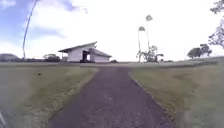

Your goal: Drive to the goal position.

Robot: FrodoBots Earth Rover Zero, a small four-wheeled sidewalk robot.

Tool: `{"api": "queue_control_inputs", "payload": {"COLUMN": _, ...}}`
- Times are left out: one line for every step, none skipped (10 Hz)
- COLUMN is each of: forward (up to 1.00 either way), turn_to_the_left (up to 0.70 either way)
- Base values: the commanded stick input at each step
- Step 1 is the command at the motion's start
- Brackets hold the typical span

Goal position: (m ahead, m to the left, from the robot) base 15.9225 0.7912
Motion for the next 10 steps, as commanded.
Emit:
{"api": "queue_control_inputs", "payload": {"forward": 0.70, "turn_to_the_left": 0.00}}
{"api": "queue_control_inputs", "payload": {"forward": 0.70, "turn_to_the_left": 0.00}}
{"api": "queue_control_inputs", "payload": {"forward": 0.70, "turn_to_the_left": 0.00}}
{"api": "queue_control_inputs", "payload": {"forward": 0.70, "turn_to_the_left": 0.00}}
{"api": "queue_control_inputs", "payload": {"forward": 0.70, "turn_to_the_left": 0.00}}
{"api": "queue_control_inputs", "payload": {"forward": 0.70, "turn_to_the_left": 0.00}}
{"api": "queue_control_inputs", "payload": {"forward": 0.70, "turn_to_the_left": 0.00}}
{"api": "queue_control_inputs", "payload": {"forward": 0.70, "turn_to_the_left": 0.00}}
{"api": "queue_control_inputs", "payload": {"forward": 0.70, "turn_to_the_left": 0.00}}
{"api": "queue_control_inputs", "payload": {"forward": 0.70, "turn_to_the_left": 0.00}}
